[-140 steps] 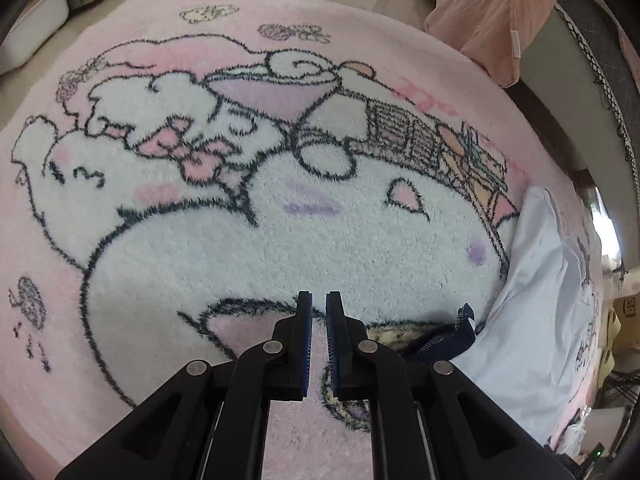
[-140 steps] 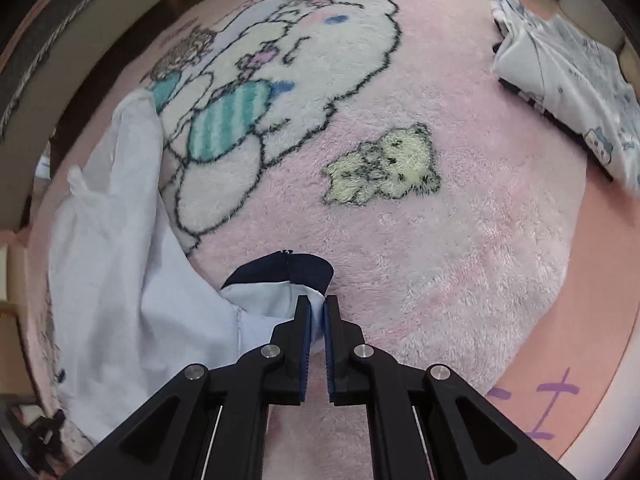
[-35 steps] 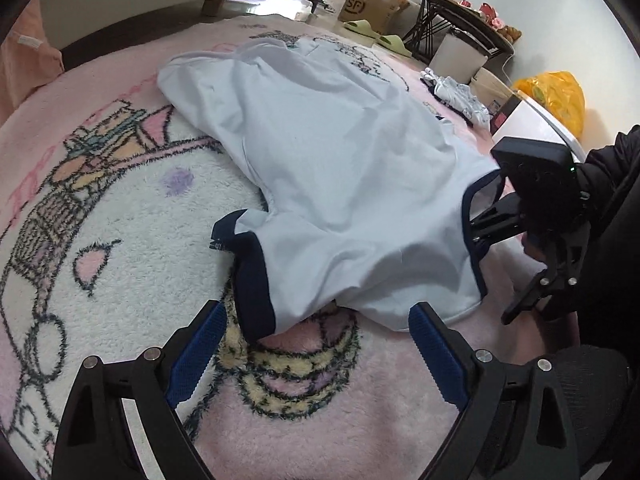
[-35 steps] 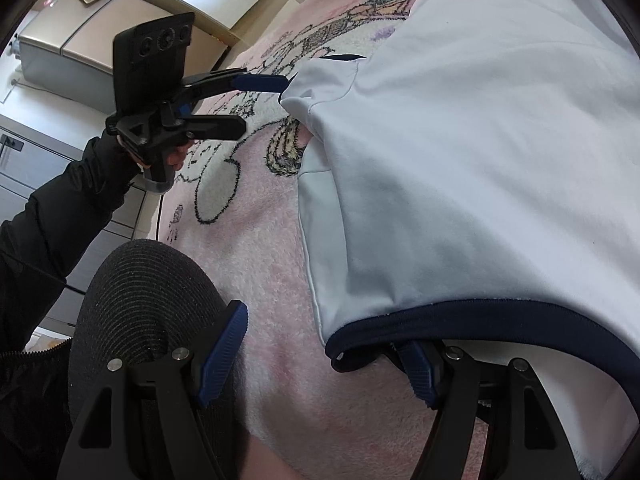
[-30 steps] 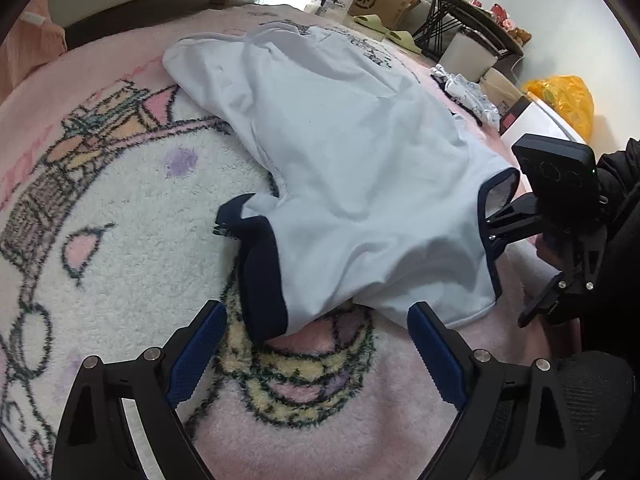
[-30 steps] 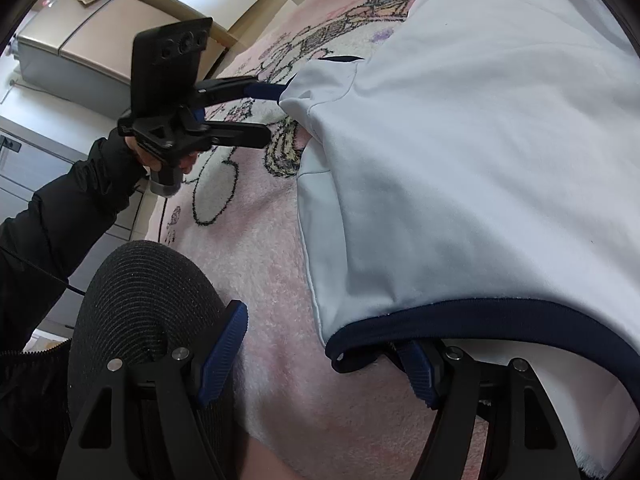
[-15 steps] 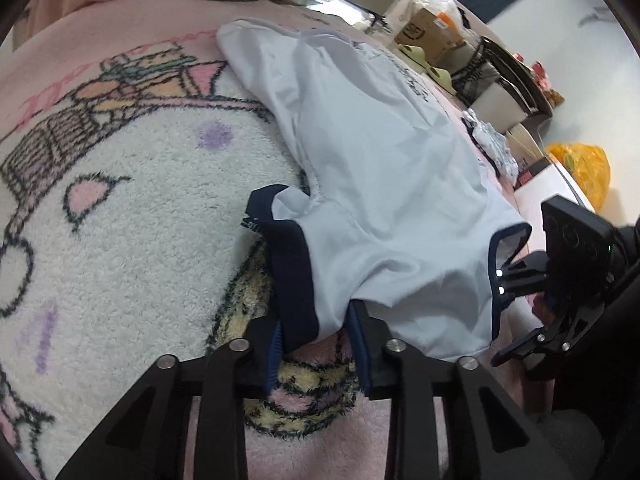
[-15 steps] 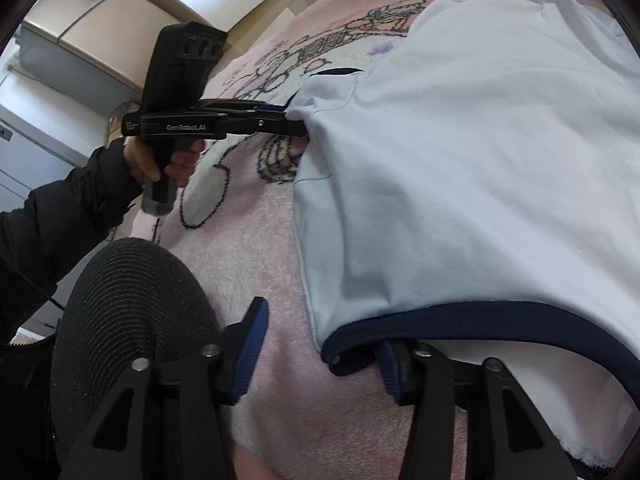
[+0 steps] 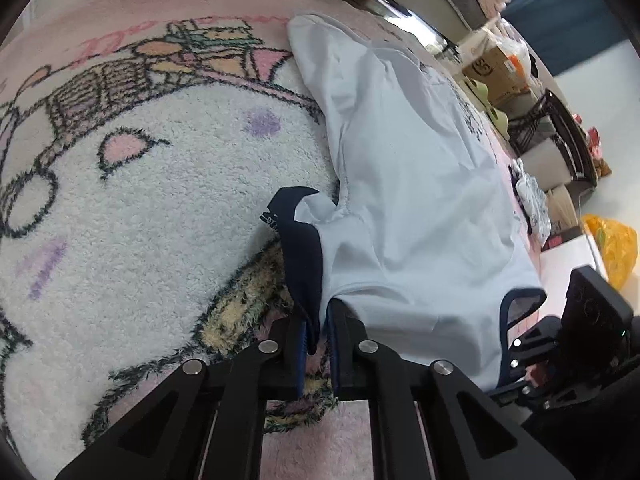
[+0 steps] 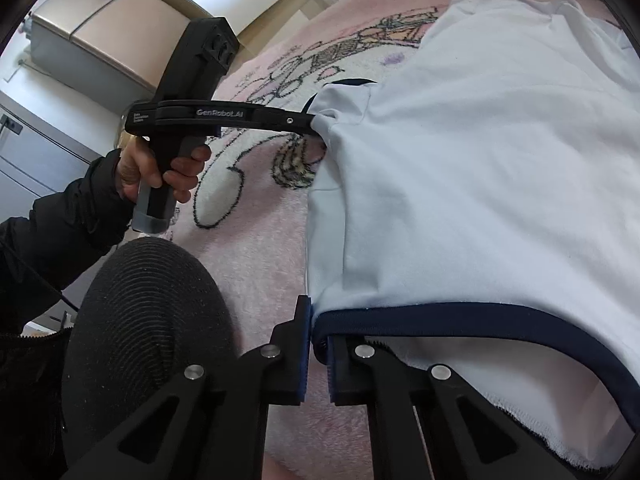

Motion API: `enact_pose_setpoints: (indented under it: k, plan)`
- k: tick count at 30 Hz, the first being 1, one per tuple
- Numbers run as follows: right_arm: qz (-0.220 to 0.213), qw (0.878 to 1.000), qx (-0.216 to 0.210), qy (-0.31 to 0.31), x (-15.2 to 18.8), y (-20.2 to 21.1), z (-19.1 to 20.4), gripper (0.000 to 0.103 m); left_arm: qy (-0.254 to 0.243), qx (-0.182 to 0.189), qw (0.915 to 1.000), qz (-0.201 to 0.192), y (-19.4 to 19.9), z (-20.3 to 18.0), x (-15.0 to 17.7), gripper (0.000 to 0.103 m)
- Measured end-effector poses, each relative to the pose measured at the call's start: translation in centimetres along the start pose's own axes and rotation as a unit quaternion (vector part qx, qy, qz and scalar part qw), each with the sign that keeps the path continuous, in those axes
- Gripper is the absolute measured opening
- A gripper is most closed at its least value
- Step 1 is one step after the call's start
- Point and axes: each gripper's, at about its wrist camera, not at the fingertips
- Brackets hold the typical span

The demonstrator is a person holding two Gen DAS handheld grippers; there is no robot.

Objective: Fold clothes
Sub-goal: 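Grasp the navy-trimmed sleeve edge with the left gripper while the right gripper grasps the hem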

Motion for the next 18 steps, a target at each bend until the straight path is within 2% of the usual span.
enact_pose_setpoints:
  k: [4, 9, 14, 18]
  plan:
    - [0.006, 1.0, 0.001, 0.004, -0.1, -0.2, 0.3, 0.003, 0.019, -0.013, 0.9997, 0.011, 0.0, 0.2, -0.1, 0.005]
    - [0.012, 1.0, -0.008, 0.012, -0.2, 0.4, 0.5, 0.003, 0.0, -0.022, 0.9996, 0.018, 1.0, -0.5, -0.9, 0.005]
    - [0.027, 0.999, -0.035, 0.012, -0.1, 0.9, 0.3, 0.003, -0.033, -0.04, 0.9973, 0.052, 1.7, -0.5, -2.0, 0.005]
    - [0.04, 0.998, -0.044, 0.029, -0.2, 1.0, 0.5, 0.003, -0.057, -0.041, 0.9952, 0.069, 2.2, -0.9, -2.9, 0.005]
Point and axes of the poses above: each gripper's, at about its wrist camera, not at the fingertips, and y roughly against the way its jaws point, z to its left, x to its underside, and after that the axes turned 10 degrees about -y, right-handed
